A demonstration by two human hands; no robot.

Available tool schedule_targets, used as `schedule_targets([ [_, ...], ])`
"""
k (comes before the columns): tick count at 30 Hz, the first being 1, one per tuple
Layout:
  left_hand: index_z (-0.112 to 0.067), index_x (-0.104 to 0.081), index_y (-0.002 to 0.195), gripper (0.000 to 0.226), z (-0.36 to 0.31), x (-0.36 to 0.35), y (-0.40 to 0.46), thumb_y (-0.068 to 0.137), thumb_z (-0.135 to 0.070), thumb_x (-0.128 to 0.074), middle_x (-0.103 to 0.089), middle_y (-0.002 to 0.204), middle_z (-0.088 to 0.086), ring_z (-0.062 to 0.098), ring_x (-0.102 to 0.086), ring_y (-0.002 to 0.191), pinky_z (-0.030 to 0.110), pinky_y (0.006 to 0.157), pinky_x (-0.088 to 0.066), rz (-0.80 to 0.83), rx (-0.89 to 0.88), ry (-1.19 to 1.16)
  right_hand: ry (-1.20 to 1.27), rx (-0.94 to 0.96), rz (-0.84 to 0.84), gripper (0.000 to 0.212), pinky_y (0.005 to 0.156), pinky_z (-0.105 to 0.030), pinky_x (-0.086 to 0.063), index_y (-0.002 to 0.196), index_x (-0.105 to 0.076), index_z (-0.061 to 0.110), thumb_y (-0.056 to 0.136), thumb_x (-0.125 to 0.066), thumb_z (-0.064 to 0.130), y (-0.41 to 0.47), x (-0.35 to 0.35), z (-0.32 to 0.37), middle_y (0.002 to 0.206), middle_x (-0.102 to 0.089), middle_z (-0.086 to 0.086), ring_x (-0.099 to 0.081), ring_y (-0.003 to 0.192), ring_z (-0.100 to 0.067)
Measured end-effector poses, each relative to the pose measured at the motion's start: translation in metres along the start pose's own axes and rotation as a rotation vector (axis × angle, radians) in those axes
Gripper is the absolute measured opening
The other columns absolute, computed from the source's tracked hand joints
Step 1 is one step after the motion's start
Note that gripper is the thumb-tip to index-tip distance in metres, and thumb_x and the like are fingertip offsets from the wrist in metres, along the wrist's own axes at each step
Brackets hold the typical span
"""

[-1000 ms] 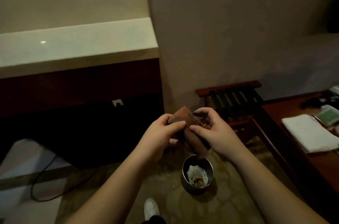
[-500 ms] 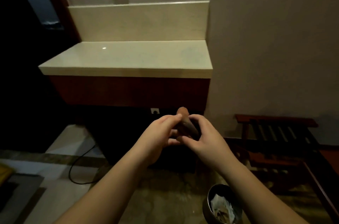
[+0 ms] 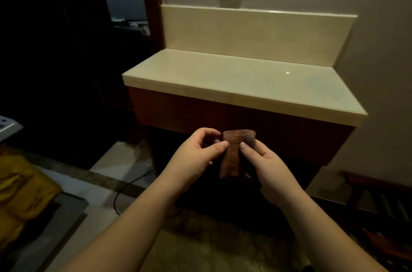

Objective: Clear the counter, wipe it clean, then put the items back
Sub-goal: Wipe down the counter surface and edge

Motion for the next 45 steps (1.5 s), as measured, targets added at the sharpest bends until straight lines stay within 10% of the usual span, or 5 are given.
schedule_targets([
  [27,-0.012,-0.066,0.092,0.013,0.032,0.239,0.152,0.088,-0.001,-0.062,-0.072,0.078,0.004,0.016,-0.069,0.072,0.025,0.059,-0.054,-0.039,0.025,-0.489,-0.106,0.017,0.165,0.037,0.073,-0.029,-0.055,0.11,-0.063,0.009,0.074,-0.068,0.017,0.235,-0.198,0.032,0.096,-0.072,-0.012,-0.069,0.085,-0.022],
  [34,-0.017,-0.063,0.089,0.011,0.016,0.279,0.244,0.088,-0.006,-0.064,-0.067,0.08,0.003,0.021,-0.063,0.077,0.038,0.073,-0.05,-0.102,-0.093,-0.25,-0.254,0.062,0.213,0.017,0.051,-0.021,-0.05,0.106,-0.061,0.01,0.089,-0.061,0.01,0.332,-0.206,0.066,0.074,-0.071,-0.003,-0.067,0.061,-0.012],
  [37,-0.02,-0.063,0.091,0.006,0.015,0.3,0.287,0.089,-0.014,-0.065,-0.065,0.079,-0.003,0.012,-0.06,0.07,0.027,0.065,-0.045,-0.077,-0.088,-0.086,-0.386,0.088,0.192,0.017,0.066,-0.036,-0.058,0.103,-0.063,0.019,0.087,-0.066,0.016,0.379,-0.205,0.08,0.083,-0.073,-0.004,-0.071,0.075,-0.021],
  [45,-0.025,-0.065,0.095,0.011,0.042,0.349,0.377,0.095,-0.031,-0.056,-0.064,0.085,-0.005,0.008,-0.057,0.075,0.02,0.058,-0.042,-0.287,0.011,0.271,-0.83,0.212,-0.021,0.014,0.042,-0.038,-0.054,0.105,-0.057,0.025,0.092,-0.06,0.028,0.513,-0.175,0.128,0.078,-0.07,-0.009,-0.069,0.057,-0.034],
])
Point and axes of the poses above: each hand's wrist, its own y-axis towards the middle knuckle, its own x-axis out of the back of the hand, z = x × y, the point moved 5 cm from there along y, towards the middle knuckle
